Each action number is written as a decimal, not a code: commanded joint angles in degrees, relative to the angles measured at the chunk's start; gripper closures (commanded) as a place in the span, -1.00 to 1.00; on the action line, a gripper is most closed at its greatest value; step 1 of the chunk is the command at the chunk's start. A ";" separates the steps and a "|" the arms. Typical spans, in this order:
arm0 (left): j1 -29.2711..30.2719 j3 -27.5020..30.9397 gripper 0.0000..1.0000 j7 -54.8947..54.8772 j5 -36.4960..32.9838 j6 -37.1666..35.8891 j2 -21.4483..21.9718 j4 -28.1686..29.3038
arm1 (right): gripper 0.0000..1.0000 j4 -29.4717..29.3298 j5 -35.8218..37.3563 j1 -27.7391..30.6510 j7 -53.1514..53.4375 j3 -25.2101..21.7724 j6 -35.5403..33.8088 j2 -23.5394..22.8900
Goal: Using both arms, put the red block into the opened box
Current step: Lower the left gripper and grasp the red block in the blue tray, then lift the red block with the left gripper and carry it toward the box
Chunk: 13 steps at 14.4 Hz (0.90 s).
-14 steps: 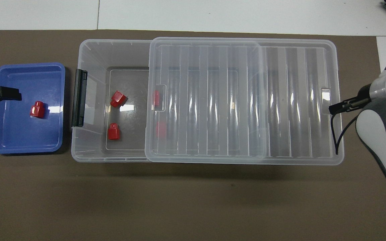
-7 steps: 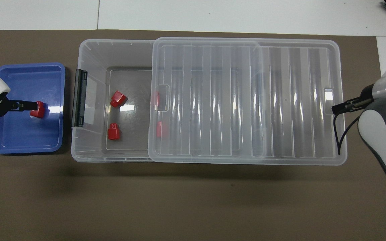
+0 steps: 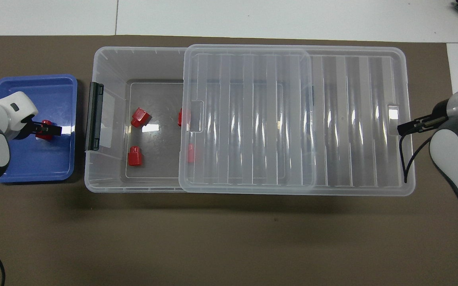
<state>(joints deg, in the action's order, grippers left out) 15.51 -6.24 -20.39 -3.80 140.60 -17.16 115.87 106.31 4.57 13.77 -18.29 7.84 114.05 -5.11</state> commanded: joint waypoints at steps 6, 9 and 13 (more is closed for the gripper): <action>1.72 0.26 -0.54 -2.81 -1.21 2.66 -0.50 0.59 | -0.91 -0.93 -0.53 -5.41 14.31 0.78 -4.98 5.72; 1.28 0.26 -0.09 -2.37 -1.21 2.74 -0.68 0.68 | -0.93 -7.24 -1.23 -8.22 20.91 0.86 -9.28 4.85; 1.10 0.26 0.71 -2.20 -1.12 2.74 -0.77 0.76 | -0.94 -18.65 -1.41 -10.08 27.77 0.86 -17.96 1.25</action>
<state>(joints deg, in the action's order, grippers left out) 16.87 -6.22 -22.89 -3.83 141.92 -17.93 115.87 95.48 4.08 3.69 7.04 8.48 101.79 -0.07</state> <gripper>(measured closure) 0.626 0.031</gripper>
